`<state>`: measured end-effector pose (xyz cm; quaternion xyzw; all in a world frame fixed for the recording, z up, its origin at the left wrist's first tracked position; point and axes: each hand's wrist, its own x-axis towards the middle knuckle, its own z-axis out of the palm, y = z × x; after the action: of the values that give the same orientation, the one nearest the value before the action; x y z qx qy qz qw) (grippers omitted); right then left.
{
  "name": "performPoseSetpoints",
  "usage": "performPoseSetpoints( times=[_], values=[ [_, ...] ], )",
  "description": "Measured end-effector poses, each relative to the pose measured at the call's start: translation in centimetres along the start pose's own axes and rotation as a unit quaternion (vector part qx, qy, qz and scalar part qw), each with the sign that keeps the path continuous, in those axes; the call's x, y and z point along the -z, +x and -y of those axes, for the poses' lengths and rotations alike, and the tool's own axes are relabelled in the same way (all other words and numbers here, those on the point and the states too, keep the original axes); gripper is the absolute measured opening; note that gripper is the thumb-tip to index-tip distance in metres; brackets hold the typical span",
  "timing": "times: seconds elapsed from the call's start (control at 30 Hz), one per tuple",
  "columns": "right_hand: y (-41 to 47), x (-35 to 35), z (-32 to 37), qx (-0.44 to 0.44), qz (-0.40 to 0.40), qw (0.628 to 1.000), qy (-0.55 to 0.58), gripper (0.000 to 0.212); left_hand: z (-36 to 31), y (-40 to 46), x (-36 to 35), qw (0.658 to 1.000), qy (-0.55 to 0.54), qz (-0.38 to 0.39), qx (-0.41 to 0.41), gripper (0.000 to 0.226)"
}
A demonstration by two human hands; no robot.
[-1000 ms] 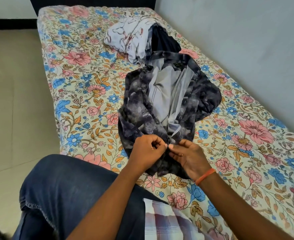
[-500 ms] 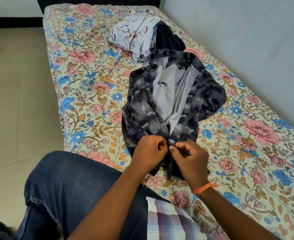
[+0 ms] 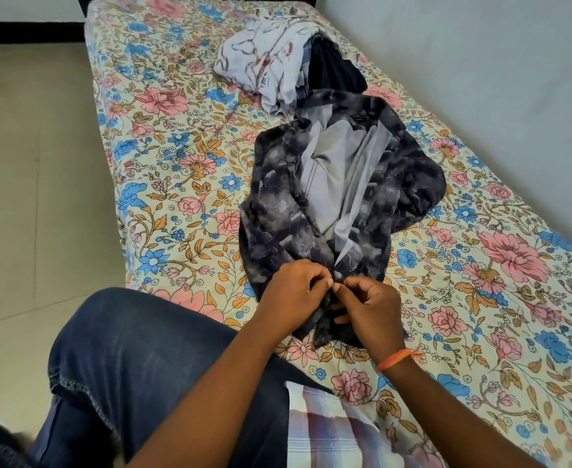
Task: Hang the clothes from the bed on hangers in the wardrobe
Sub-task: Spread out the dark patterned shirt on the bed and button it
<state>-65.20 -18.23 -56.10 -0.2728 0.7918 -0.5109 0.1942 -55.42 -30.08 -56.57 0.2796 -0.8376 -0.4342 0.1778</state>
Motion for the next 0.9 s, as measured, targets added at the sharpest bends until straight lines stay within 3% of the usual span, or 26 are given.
performPoseSetpoints(
  times=[0.33, 0.7, 0.9],
  values=[
    [-0.6, -0.6, 1.1, -0.081, -0.005, 0.992, 0.098, 0.006, 0.0, 0.0, -0.2, 0.999, -0.001, -0.032, 0.016, 0.013],
    [-0.8, -0.8, 1.8, -0.193, -0.051, 0.958, 0.205, 0.011, 0.1, 0.1, -0.3, 1.0, -0.007, -0.005, 0.007, 0.013],
    [-1.2, -1.3, 1.7, -0.16, -0.06, 0.973, 0.158, 0.005, 0.2, 0.1, -0.4, 1.0, -0.002, -0.001, 0.003, 0.013]
  ],
)
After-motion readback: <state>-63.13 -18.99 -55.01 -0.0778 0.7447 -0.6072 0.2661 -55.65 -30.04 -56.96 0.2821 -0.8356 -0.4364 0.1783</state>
